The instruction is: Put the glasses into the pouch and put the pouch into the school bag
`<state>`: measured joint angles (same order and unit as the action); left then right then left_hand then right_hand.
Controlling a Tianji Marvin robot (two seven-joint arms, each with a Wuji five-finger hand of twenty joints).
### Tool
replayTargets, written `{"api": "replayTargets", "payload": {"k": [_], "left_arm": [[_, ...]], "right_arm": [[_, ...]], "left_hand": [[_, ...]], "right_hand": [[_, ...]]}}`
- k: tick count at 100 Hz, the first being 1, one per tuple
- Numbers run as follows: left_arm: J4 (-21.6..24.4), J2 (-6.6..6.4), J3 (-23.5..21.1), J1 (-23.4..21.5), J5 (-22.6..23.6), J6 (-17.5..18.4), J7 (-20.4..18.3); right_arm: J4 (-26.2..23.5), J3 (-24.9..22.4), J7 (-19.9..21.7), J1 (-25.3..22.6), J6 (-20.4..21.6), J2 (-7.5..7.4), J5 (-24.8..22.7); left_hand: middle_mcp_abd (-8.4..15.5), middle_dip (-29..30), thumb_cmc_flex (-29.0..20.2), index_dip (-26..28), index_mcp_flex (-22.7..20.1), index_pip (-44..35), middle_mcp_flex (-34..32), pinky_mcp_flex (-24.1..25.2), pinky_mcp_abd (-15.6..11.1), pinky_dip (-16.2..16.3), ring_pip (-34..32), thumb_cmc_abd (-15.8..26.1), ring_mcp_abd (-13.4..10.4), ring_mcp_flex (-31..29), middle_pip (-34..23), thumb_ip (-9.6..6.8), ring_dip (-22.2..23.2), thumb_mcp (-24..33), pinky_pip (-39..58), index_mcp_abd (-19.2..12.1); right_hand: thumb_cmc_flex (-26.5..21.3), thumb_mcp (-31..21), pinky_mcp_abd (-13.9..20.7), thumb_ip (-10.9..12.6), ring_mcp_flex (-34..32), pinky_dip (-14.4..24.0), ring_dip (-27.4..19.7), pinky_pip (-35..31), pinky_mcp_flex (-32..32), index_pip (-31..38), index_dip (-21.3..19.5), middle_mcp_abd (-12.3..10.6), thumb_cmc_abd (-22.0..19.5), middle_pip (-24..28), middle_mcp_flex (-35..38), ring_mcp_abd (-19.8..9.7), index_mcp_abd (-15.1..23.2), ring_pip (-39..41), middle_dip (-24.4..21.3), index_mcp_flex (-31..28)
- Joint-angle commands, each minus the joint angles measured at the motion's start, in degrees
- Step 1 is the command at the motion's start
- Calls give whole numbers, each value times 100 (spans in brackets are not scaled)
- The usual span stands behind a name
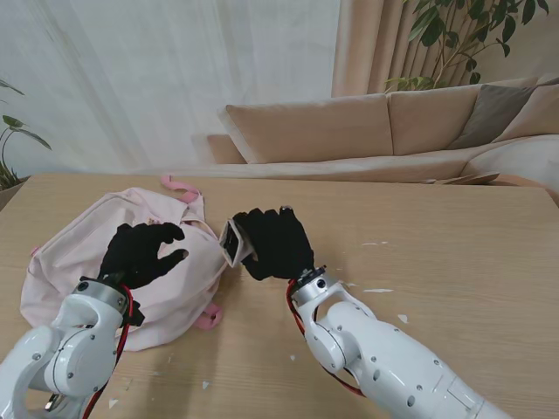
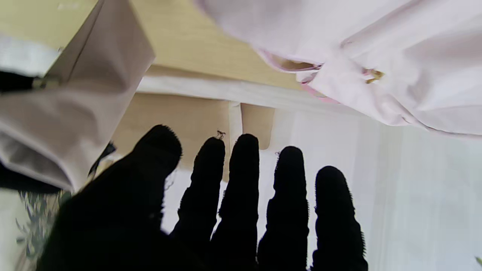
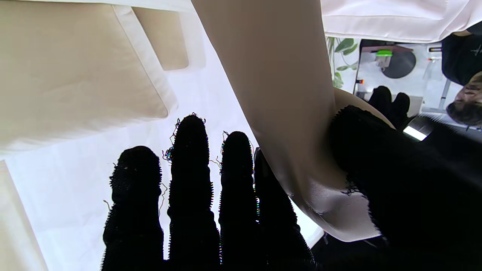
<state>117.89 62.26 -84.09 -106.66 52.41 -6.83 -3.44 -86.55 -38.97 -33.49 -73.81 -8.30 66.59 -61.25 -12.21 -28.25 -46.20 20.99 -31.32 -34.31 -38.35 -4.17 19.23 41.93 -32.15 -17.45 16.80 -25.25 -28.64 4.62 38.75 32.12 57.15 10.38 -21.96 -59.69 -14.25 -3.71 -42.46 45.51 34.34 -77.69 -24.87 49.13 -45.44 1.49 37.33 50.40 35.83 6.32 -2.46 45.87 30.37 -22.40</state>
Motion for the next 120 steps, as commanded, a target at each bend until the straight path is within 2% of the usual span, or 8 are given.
{"api": "replayTargets", "payload": {"k": [1, 31, 47, 65, 90, 103, 115, 120], "left_arm": [[54, -38, -30, -200, 123, 88, -199], [41, -173, -27, -705, 1844, 271, -689], [-154, -201, 142, -760, 2380, 145, -710], [-329, -229, 325, -692, 2615, 20, -914], [-577, -223, 541, -497, 2667, -304, -724], [-621, -187, 521, -464, 2326, -416, -321], [-595, -163, 474, -437, 2005, -466, -269], [-591, -152, 465, -425, 1858, -490, -238]], "right_arm": [[-68, -28, 77, -64, -16, -19, -30], [-160, -183, 74, -200, -31, -30, -13], [-179, -210, 78, -231, -18, -41, -29], [-194, -232, 74, -258, -16, -50, -46], [-194, -260, 73, -288, -8, -57, -49], [-189, -275, 70, -298, -1, -63, -58], [-176, -271, 57, -300, 7, -57, -41], [-164, -262, 46, -293, 9, -58, -48]], "left_hand": [[127, 150, 440, -104, 354, 328, 384, 200, -189, -152, 362, -205, -173, 320, 232, -32, -209, 378, -403, 1], [365, 449, 1502, -351, 1414, 1012, 1543, 533, -380, -197, 1313, -628, -446, 1017, 748, 134, -515, 317, -1799, -47], [425, 471, 1586, -392, 1653, 1175, 1708, 502, -399, -119, 1417, -699, -464, 1013, 796, 150, -504, 446, -1932, -43], [483, 473, 1551, -381, 1798, 1219, 1826, 468, -442, -91, 1460, -737, -491, 1009, 802, 146, -486, 520, -2024, -43], [509, 418, 371, -207, 1610, 866, 1522, 182, -471, 126, 1162, -316, -467, 633, 576, -39, -322, 747, -1772, -107], [420, 398, -459, -221, 1161, 601, 1041, 70, -409, 107, 828, 322, -378, 346, 426, -56, -251, 18, -1326, -136], [346, 393, -1056, -187, 773, 485, 746, 28, -379, 25, 652, 769, -310, 234, 384, -46, -258, -722, -1029, -166], [251, 385, -1487, -190, 686, 474, 678, 16, -368, -54, 600, 879, -267, 200, 376, -20, -273, -1308, -922, -164]], "right_hand": [[-167, -268, -2, 147, -60, 62, -41, -22, -13, 128, -54, -61, -188, 5, 84, 32, 116, -66, 2, -178], [-172, -262, -9, 146, -45, 58, -40, -19, -4, 122, -46, -59, -191, 4, 78, 44, 105, -66, 1, -171], [-172, -263, -8, 147, -48, 57, -41, -19, -1, 123, -45, -48, -190, 2, 73, 40, 101, -66, 1, -178], [-174, -266, -13, 148, -56, 58, -41, -24, -10, 124, -44, -56, -188, 2, 81, 42, 104, -65, 0, -181], [-177, -264, -13, 148, -54, 56, -41, -23, -9, 128, -45, -52, -194, 6, 83, 41, 106, -64, 2, -184], [-176, -269, -9, 148, -53, 55, -40, -22, -7, 125, -43, -54, -202, 1, 75, 42, 103, -64, 0, -180], [-174, -262, -11, 147, -54, 55, -39, -25, -11, 130, -44, -58, -205, 8, 88, 41, 107, -60, 2, -186], [-171, -264, -8, 149, -59, 55, -39, -26, -13, 129, -44, -61, -204, 6, 83, 34, 109, -59, 1, -182]]}}
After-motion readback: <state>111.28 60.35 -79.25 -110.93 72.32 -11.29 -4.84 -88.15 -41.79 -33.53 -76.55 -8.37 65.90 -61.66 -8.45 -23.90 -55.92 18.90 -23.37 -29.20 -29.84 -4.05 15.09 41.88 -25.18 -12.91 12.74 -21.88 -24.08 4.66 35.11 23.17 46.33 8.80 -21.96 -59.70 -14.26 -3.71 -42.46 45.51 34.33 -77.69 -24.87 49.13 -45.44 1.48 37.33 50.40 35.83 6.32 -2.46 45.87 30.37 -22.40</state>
